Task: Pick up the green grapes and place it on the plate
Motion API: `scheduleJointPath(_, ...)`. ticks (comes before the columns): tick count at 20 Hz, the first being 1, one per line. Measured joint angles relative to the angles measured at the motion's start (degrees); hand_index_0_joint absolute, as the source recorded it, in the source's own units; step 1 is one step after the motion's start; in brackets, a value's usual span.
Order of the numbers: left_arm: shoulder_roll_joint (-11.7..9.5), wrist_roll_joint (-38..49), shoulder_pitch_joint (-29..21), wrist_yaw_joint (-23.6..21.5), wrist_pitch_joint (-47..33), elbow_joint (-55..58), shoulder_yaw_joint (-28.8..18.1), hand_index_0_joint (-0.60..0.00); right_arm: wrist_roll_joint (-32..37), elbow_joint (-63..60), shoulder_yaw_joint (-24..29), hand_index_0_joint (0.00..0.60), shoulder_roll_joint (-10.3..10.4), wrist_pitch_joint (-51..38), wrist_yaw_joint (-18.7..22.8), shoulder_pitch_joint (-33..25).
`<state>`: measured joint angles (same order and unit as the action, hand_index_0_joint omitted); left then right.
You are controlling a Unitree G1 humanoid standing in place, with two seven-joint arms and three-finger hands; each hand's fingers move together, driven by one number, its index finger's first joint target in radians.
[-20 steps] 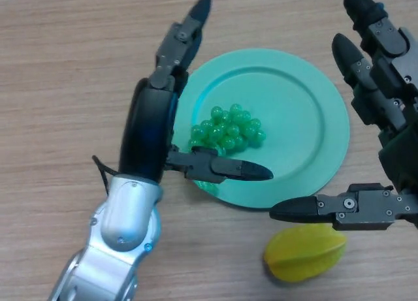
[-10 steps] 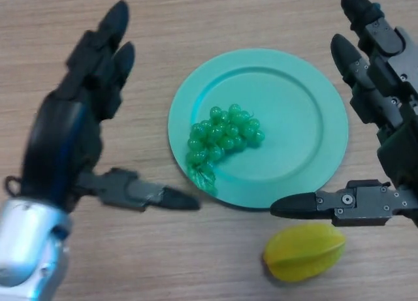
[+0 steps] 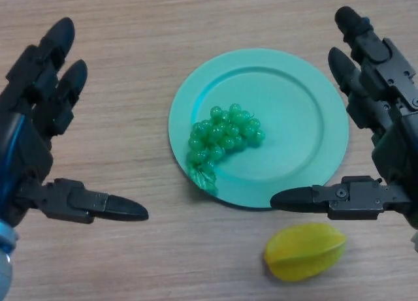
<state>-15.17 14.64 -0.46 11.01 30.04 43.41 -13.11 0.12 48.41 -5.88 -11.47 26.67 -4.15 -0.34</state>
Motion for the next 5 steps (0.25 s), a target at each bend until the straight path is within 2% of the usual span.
scheduleJointPath(5, 0.2, -0.5, -0.5, -1.0, 0.0, 0.0, 1.8, 0.000, 0.0, 0.0, 0.2, 0.000, 0.0, 0.0, -0.2, -0.1)
